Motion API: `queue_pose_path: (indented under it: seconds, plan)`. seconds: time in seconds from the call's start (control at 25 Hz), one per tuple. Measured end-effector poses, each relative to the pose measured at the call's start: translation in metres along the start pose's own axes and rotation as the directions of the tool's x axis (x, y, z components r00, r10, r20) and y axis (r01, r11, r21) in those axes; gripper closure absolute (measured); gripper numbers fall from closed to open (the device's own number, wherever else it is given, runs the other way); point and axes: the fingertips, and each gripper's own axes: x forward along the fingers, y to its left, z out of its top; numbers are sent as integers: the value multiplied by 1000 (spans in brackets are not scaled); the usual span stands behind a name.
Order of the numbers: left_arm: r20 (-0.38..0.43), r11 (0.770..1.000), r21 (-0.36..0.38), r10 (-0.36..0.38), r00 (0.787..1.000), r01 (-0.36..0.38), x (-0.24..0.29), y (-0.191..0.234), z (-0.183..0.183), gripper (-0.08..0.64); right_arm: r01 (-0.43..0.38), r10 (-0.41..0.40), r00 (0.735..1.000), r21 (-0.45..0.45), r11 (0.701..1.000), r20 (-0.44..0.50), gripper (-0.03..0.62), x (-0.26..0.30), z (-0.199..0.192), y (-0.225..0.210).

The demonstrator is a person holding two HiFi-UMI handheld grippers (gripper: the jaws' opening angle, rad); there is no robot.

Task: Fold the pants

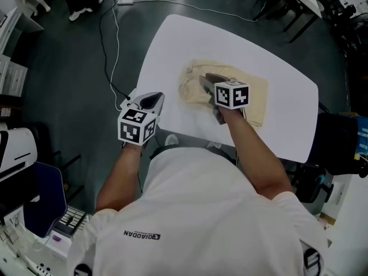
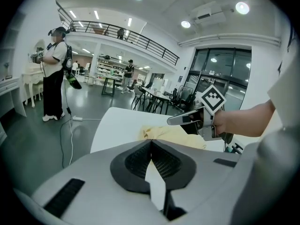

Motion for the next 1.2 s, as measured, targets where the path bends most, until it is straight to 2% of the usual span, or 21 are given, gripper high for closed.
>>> queue_pose_path:
  seconds: [0.4,0.56,0.76,1.0,1.2]
  plan:
    - [-6,997,51,-53,999,54,12,-30,11,532,-27,33,990,-42,999,139,572,-91,-14,13]
    - [-32,991,93,-93,995,95,23,-51,9,532,15,-11,986,-21,1000,168,574,-122,-31,4]
    - [-60,977,153,-142,988,150,34,-81,13,532,59,-70,977,62,996,204,574,-162,-52,-9]
    - [-89,951,216,-207,974,222,45,-118,19,532,100,-123,964,108,989,236,574,-201,-80,-14]
    - [-130,931,239,-249,960,274,61,-147,14,532,151,-183,955,149,977,232,574,-221,-102,-36]
